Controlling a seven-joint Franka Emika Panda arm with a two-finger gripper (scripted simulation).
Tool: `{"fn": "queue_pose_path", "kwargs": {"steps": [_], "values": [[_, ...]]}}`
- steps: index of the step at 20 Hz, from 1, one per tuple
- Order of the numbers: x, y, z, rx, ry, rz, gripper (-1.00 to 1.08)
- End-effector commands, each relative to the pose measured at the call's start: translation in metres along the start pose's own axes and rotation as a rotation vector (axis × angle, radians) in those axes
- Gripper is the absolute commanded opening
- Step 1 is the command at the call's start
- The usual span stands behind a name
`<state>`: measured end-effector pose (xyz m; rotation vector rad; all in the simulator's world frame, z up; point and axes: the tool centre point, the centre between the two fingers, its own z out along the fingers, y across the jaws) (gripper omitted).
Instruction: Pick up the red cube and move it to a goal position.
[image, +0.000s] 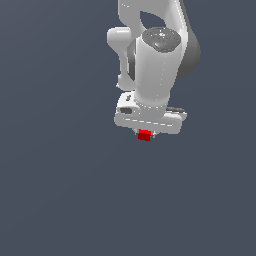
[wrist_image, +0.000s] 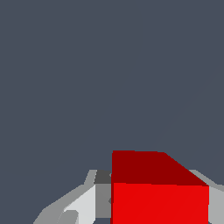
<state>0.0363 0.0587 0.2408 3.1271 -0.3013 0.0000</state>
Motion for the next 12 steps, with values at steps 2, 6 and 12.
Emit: {"fn": "queue_pose_path", "kwargs": {"steps": [2, 6, 12], "values": [[0.009, 0.003, -0.036, 0.0, 0.0, 0.0, -1.0], [0.02, 0.006, -0.073, 0.0, 0.0, 0.0, -1.0], [0.034, 0.01, -0.117, 0.0, 0.0, 0.0, -1.0]]}}
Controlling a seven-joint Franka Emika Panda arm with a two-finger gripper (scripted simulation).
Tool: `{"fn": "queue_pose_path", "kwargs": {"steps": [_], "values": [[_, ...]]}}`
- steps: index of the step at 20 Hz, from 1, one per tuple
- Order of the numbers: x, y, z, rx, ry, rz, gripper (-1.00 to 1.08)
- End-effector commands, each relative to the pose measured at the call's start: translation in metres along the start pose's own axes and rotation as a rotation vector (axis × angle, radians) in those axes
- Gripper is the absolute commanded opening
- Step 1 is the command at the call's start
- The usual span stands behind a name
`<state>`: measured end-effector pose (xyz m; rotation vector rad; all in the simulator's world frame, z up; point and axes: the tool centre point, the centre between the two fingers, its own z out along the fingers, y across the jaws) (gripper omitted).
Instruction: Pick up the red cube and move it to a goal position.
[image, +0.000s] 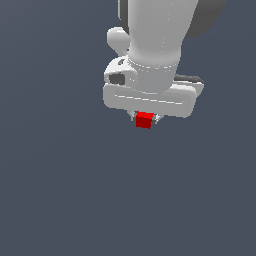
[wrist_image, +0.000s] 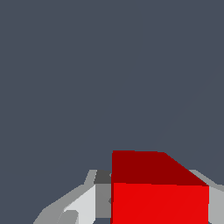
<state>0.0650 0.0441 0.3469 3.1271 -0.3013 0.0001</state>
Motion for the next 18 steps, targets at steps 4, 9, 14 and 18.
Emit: {"fn": "queue_pose_path", "kwargs": {"steps": [4, 9, 14, 18], "values": [[0.011, 0.003, -0.034, 0.0, -0.001, 0.0, -1.0], [0.017, 0.004, -0.053, 0.0, -0.001, 0.0, -1.0], [0.021, 0.004, -0.064, 0.0, 0.0, 0.0, -1.0], [0.023, 0.004, -0.068, 0.0, 0.0, 0.0, -1.0]]}}
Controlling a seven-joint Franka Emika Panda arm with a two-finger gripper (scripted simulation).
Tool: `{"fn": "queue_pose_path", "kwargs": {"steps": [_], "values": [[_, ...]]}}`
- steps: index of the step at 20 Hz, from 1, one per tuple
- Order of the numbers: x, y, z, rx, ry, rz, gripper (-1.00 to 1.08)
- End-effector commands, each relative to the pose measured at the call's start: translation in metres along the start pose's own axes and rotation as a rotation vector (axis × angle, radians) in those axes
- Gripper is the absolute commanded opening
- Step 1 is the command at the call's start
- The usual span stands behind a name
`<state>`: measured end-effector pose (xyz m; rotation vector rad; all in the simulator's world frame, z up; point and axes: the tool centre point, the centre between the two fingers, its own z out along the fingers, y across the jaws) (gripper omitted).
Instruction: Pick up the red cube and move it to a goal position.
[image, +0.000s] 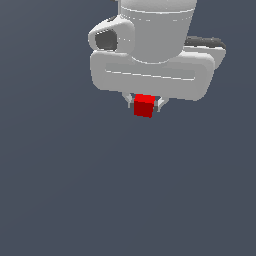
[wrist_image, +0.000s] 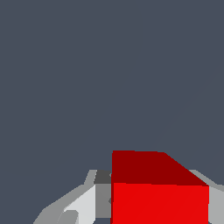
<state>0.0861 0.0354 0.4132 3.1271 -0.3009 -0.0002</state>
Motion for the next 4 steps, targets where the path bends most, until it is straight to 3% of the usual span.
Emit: {"fn": "queue_pose_path", "kwargs": {"steps": [1, 4], "values": [[0.001, 0.0, -0.0025, 0.0, 0.0, 0.0, -1.0], [0.0013, 0.0, -0.003, 0.0, 0.0, 0.0, -1.0]]}}
